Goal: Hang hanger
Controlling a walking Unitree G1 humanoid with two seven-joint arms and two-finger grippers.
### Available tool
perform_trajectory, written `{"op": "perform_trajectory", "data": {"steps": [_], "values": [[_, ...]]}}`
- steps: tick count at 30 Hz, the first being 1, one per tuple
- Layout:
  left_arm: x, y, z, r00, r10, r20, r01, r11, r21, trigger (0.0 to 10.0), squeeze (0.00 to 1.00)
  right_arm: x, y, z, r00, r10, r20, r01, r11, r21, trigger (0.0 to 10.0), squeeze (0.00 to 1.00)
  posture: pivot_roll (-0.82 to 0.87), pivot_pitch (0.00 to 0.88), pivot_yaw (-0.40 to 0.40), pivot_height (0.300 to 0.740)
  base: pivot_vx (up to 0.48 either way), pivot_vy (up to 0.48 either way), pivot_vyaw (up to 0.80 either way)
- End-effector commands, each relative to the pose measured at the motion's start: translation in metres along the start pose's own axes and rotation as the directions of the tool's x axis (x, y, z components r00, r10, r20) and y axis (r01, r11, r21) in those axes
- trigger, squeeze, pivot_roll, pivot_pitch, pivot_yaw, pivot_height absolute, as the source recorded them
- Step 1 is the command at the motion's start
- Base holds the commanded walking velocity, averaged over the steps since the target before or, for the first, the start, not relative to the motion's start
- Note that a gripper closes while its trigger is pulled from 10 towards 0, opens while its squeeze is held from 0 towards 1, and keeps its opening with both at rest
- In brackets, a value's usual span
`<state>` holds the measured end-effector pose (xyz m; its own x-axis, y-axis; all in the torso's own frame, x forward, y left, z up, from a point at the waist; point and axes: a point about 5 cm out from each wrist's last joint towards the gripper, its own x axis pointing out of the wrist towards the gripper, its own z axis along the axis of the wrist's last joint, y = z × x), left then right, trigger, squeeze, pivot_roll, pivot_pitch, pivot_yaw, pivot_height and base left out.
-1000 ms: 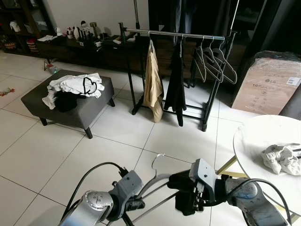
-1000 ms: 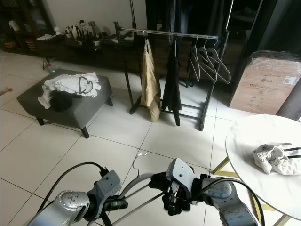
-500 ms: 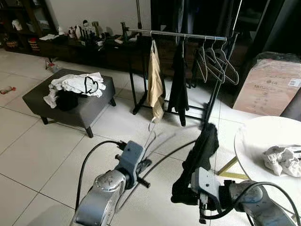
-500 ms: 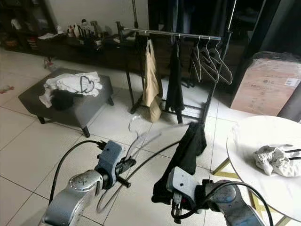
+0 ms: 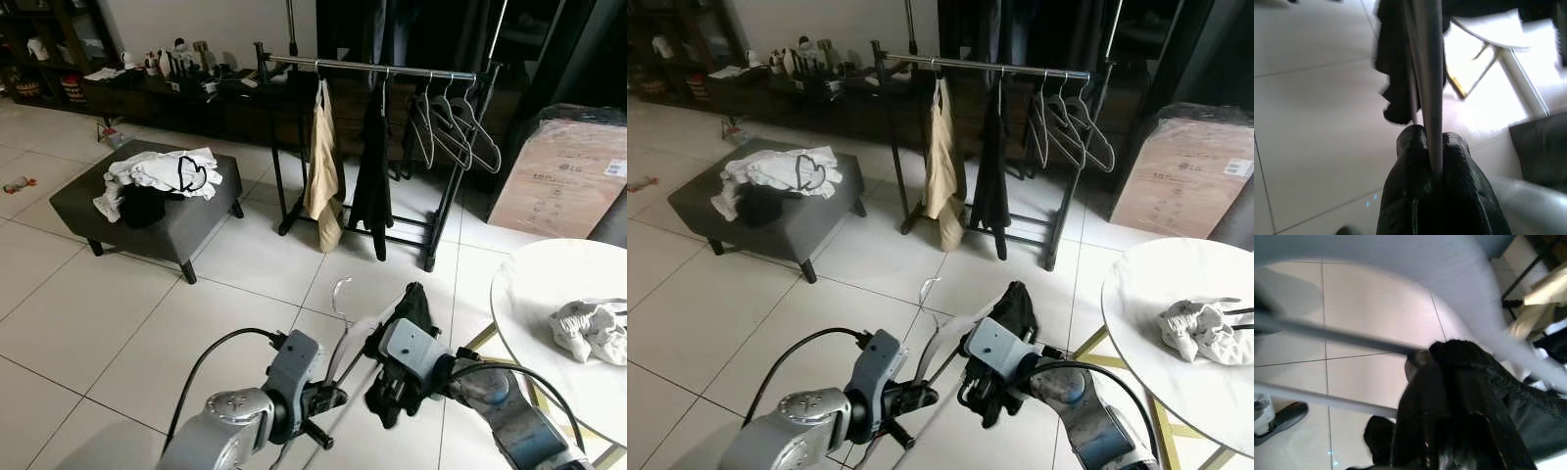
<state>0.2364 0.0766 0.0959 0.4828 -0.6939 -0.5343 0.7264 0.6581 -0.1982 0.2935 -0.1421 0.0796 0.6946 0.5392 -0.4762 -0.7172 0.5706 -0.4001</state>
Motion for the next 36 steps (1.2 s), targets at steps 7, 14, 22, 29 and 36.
{"op": "perform_trajectory", "data": {"steps": [7,14,22,29,36], "values": [[0.001,-0.010,-0.010,0.995,-0.041,-0.096,0.036,0.998,-0.049,10.0,0.00,0.005,-0.017,0.010,0.986,-0.158,0.061,0.161,0.986,-0.045,10.0,0.00,-0.06,0.089,0.021,0.740,0.000,0.000,0.00],[0.003,0.027,0.010,0.959,0.281,0.018,-0.263,0.916,-0.302,10.0,0.00,0.006,-0.011,0.011,0.989,-0.119,0.093,0.124,0.990,-0.060,10.0,0.00,-0.06,0.091,0.019,0.740,0.000,0.000,0.00],[0.005,0.028,0.021,0.948,0.308,0.073,-0.223,0.813,-0.538,10.0,0.00,0.008,-0.003,0.013,0.989,-0.080,0.124,0.089,0.994,-0.067,10.0,0.00,-0.06,0.090,0.021,0.740,0.000,0.000,0.00],[0.008,0.009,0.031,0.985,0.154,0.082,-0.083,0.828,-0.555,10.0,0.00,0.007,0.002,0.014,0.989,-0.046,0.142,0.058,0.995,-0.079,10.0,0.00,-0.05,0.091,0.021,0.740,0.000,0.000,0.00],[0.010,0.005,0.019,0.992,0.117,-0.045,-0.123,0.860,-0.495,10.0,0.00,0.008,0.002,0.015,0.988,-0.045,0.151,0.058,0.995,-0.080,10.0,0.00,-0.06,0.089,0.022,0.740,0.000,0.000,0.00]]}}
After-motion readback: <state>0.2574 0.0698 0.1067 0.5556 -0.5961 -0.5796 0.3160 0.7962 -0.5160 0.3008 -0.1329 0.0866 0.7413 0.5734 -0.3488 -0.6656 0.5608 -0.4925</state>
